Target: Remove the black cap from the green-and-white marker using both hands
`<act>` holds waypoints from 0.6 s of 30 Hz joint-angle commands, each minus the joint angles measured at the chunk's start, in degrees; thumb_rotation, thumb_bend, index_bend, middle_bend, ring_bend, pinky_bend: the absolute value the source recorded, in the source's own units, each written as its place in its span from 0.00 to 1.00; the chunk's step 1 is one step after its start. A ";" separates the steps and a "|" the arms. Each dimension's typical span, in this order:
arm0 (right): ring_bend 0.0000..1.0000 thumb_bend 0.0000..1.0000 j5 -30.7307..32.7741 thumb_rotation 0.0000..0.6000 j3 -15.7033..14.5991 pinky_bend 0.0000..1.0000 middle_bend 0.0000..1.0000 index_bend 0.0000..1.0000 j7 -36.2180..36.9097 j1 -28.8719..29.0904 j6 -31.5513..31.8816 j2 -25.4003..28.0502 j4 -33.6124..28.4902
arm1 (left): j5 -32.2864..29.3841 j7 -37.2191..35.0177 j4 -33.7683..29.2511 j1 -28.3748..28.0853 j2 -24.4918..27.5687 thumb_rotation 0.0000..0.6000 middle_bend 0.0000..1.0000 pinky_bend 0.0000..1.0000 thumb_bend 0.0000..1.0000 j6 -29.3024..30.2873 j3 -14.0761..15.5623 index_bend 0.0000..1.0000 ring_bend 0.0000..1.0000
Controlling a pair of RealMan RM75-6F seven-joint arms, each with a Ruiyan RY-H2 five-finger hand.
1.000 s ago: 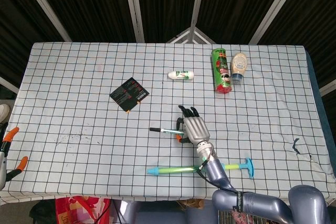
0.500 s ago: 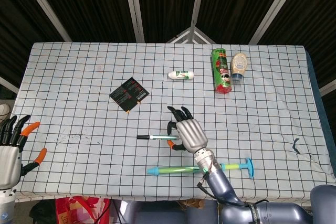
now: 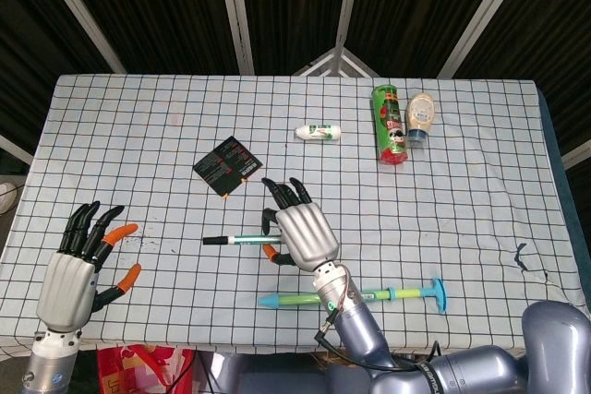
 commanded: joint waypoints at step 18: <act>0.13 0.38 4.96 1.00 0.64 0.01 0.09 0.71 -3.02 5.84 7.32 -3.29 -4.57 | -0.41 -1.72 6.46 -2.59 -8.04 1.00 0.20 0.00 0.36 0.63 -2.23 0.41 0.00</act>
